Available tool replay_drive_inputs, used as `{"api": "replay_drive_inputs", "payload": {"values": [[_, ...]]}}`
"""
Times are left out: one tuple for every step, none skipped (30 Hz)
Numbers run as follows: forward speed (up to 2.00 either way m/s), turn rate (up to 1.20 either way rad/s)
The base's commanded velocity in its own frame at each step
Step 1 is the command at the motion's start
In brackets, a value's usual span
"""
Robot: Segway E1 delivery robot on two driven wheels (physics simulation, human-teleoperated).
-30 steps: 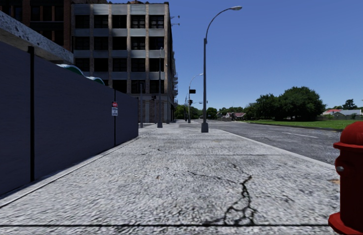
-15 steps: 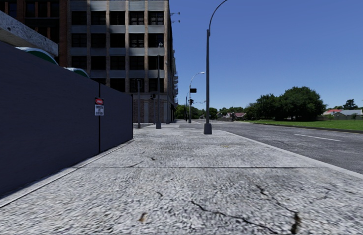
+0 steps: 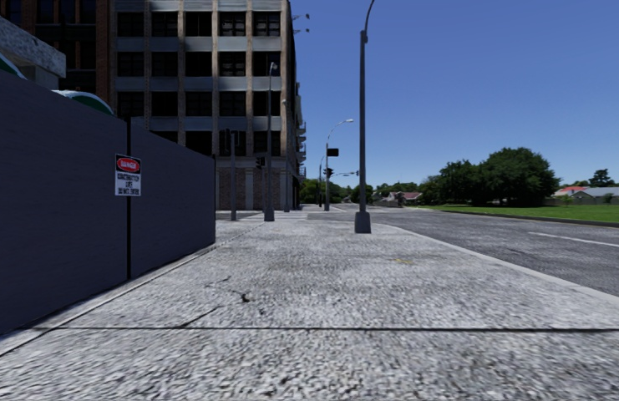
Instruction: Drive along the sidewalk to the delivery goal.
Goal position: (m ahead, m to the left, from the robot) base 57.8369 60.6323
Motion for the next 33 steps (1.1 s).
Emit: {"api": "replay_drive_inputs", "payload": {"values": [[2.00, 0.21], [2.00, 0.21], [2.00, 0.21], [2.00, 0.21], [2.00, 0.21], [2.00, 0.21], [2.00, 0.21], [2.00, 0.21], [2.00, 0.21], [2.00, 0.21], [2.00, 0.21], [2.00, 0.21], [2.00, 0.21], [2.00, 0.17], [2.00, 0.13], [2.00, 0.12], [2.00, 0.12], [2.00, 0.10], [2.00, 0.06], [2.00, 0.02], [2.00, 0.02], [2.00, 0.00], [2.00, 0.00], [2.00, 0.00], [2.00, 0.00], [2.00, 0.00], [2.00, 0.00], [2.00, 0.00], [2.00, 0.00], [2.00, 0.00], [2.00, 0.00], [2.00, 0.00], [2.00, 0.00]]}}
